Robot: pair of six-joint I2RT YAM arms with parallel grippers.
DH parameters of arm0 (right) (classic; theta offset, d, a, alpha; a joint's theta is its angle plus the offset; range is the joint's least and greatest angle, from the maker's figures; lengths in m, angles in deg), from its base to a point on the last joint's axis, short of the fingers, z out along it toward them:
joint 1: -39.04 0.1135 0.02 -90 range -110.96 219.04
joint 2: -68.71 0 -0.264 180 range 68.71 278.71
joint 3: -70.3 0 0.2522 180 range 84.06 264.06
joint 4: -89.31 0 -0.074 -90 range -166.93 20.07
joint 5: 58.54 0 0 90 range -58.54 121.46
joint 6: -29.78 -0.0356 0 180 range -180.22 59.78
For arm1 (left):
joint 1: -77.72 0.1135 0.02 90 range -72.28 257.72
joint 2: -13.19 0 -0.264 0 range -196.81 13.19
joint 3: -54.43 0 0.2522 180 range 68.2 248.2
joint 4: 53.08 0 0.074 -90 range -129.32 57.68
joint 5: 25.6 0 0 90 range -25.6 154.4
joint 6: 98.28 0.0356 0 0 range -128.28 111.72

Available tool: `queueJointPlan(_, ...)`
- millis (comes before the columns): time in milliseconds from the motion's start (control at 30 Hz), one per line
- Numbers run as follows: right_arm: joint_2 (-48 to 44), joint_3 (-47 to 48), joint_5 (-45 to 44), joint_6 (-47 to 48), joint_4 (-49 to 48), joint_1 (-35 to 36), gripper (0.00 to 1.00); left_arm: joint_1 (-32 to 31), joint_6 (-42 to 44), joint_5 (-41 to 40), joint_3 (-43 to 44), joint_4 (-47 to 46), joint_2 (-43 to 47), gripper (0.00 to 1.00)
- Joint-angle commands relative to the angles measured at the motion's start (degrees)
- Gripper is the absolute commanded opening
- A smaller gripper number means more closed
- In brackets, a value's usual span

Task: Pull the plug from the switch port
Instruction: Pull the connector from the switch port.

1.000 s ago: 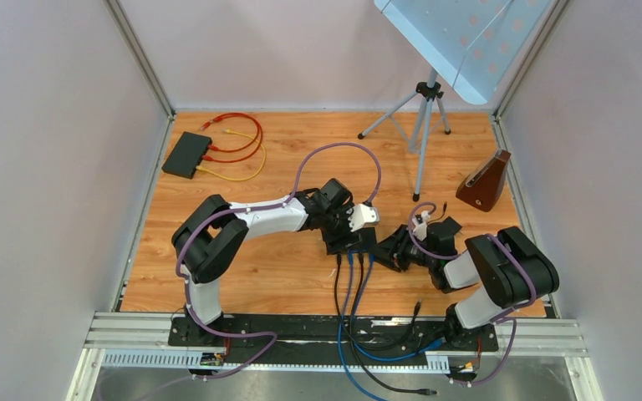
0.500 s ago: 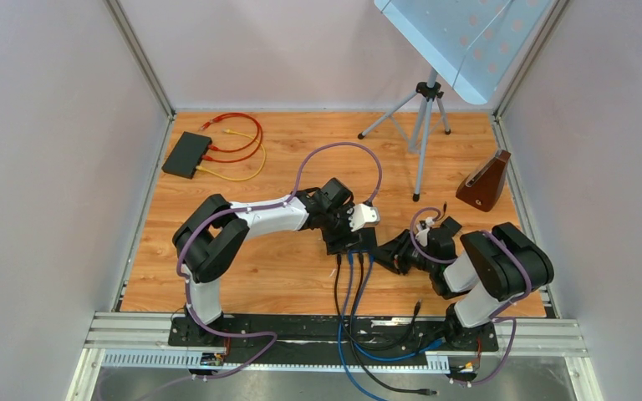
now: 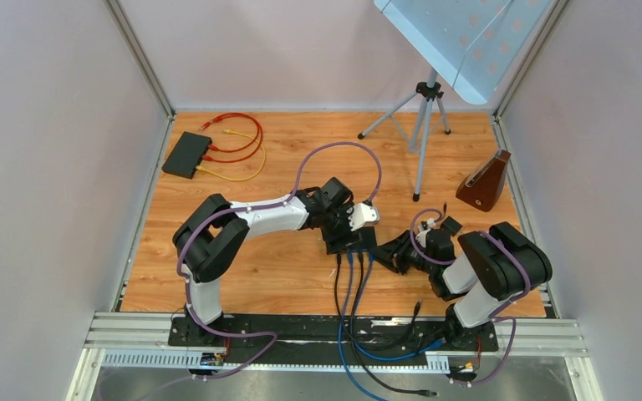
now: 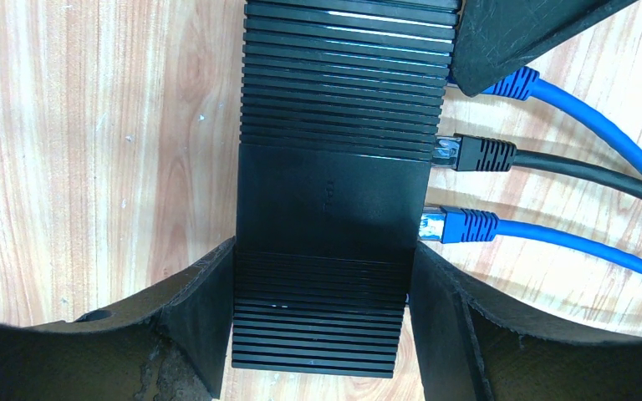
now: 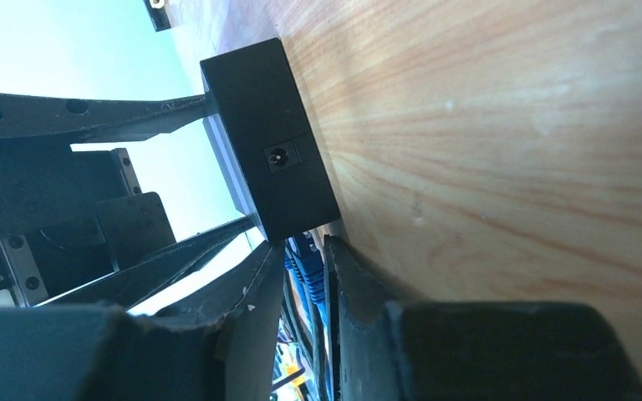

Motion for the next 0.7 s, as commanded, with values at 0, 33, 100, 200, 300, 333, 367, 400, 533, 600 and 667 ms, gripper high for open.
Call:
queueJointPlan(0, -1.87, 0.18, -5.05, -4.09, 3.11, 1.36, 0.25, -0.71, -1.04, 0.9, -0.12, 3.98, -3.24, 0.59)
queueJointPlan(33, -2.5, 0.38, -5.46, -4.2, 4.22, 1.53, 0.26, -0.71, -1.06, 1.01, -0.14, 3.98, -3.19, 0.59)
queueJointPlan(100, -4.27, 0.56, -6.54, -4.48, 6.43, 1.98, 0.31, -0.67, -1.04, 1.08, -0.16, 3.98, -3.21, 0.59)
queueJointPlan(200, -7.48, 1.57, -8.56, -3.83, 13.43, 2.59, 0.3, -0.67, -1.08, 1.06, -0.3, 4.01, -3.24, 0.59)
queueJointPlan(300, -10.49, 2.45, -9.67, -2.9, 18.68, 2.82, 0.27, -0.7, -0.97, 1.12, -0.42, 4.07, -3.2, 0.59)
queueJointPlan(333, -11.36, 2.56, -9.83, -2.91, 19.87, 2.83, 0.25, -0.67, -0.96, 1.11, -0.44, 4.12, -3.22, 0.59)
queueJointPlan(367, -12.08, 2.82, -9.94, -2.79, 21.48, 2.83, 0.24, -0.68, -0.88, 1.04, -0.44, 4.14, -3.26, 0.59)
queueJointPlan(400, -12.71, 3.27, -9.97, -2.78, 23.29, 2.88, 0.24, -0.7, -0.92, 0.94, -0.4, 4.16, -3.25, 0.59)
queueJointPlan(533, -13.85, 3.7, -9.84, -3.6, 24.77, 2.83, 0.28, -0.7, -1.02, 0.92, -0.51, 4.16, -3.18, 0.58)
queueJointPlan(600, -13.82, 3.77, -9.74, -3.74, 24.59, 2.83, 0.35, -0.71, -1.11, 1.1, -0.45, 4.16, -3.23, 0.58)
queueJointPlan(667, -13.87, 3.79, -9.64, -4.03, 24.24, 2.83, 0.36, -0.71, -1.17, 1.21, -0.4, 4.28, -3.31, 0.58)
